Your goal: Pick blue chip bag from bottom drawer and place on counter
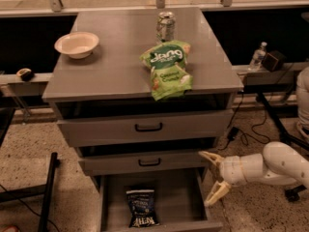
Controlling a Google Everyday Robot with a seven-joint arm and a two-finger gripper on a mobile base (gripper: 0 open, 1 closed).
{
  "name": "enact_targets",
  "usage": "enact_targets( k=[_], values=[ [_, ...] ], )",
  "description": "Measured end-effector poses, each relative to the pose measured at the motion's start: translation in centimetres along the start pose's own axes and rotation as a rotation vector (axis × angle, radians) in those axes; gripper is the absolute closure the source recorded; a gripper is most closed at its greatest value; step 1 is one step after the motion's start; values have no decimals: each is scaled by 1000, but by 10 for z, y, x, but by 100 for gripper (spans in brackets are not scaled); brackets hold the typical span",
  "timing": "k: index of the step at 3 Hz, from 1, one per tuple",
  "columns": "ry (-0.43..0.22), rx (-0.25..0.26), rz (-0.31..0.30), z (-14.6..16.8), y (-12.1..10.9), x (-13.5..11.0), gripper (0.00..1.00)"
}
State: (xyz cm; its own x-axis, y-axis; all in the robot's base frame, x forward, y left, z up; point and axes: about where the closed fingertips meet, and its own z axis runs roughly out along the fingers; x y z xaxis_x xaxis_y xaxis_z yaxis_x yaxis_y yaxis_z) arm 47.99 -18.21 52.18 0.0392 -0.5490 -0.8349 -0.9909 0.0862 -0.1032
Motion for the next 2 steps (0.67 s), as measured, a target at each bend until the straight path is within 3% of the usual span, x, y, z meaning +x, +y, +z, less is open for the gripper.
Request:
enact_targets(
  k=[1,2],
  values=[
    [-26,1,-15,-3,-13,-9,0],
    [-127,2,44,58,-43,10,0]
  ],
)
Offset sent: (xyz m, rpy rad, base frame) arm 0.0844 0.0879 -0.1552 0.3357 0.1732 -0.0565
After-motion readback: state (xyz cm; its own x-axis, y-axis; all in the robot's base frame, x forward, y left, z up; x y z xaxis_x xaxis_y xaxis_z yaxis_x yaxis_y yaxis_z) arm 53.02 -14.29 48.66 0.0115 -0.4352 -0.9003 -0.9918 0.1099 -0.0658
